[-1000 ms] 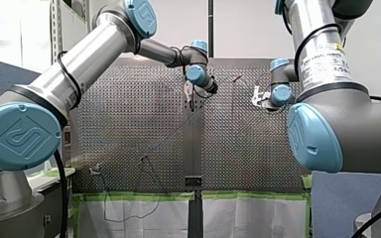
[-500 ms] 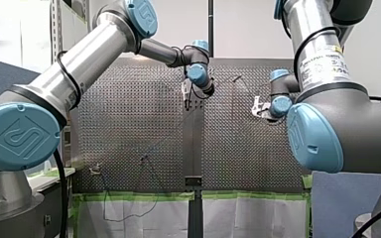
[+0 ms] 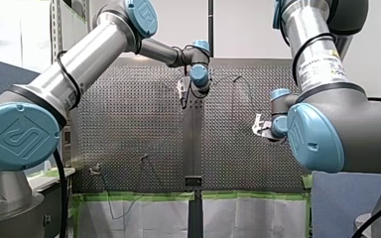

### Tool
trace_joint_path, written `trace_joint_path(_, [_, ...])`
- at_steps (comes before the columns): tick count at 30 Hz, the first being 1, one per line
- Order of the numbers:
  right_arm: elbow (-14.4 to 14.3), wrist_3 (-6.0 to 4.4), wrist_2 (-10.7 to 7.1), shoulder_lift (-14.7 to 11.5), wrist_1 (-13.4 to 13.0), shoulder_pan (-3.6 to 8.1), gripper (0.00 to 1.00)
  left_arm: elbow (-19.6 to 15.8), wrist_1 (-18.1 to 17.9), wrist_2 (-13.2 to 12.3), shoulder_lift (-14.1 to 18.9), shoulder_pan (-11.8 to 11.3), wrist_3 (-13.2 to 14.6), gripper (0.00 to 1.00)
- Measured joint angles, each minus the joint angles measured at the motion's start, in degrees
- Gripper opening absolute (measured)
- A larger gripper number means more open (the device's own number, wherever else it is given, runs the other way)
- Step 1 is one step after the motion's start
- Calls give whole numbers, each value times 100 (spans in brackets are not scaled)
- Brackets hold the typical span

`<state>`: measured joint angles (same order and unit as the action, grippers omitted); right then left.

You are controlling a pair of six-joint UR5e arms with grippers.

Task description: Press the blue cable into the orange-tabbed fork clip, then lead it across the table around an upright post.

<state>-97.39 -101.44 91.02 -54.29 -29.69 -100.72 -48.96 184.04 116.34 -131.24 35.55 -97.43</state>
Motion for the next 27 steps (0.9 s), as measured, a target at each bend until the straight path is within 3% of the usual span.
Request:
trace_joint_path(6, [-86, 37, 43, 306, -279, 73, 0, 0, -39, 161, 0, 29, -3, 100])
trace_joint_path(16, [-92, 65, 166, 754, -420, 242, 0, 1, -101, 174, -1, 50, -110, 100])
trace_joint_path(27, [-88, -93, 223, 1235, -668, 431, 0, 2, -92, 148, -1, 47, -110, 100])
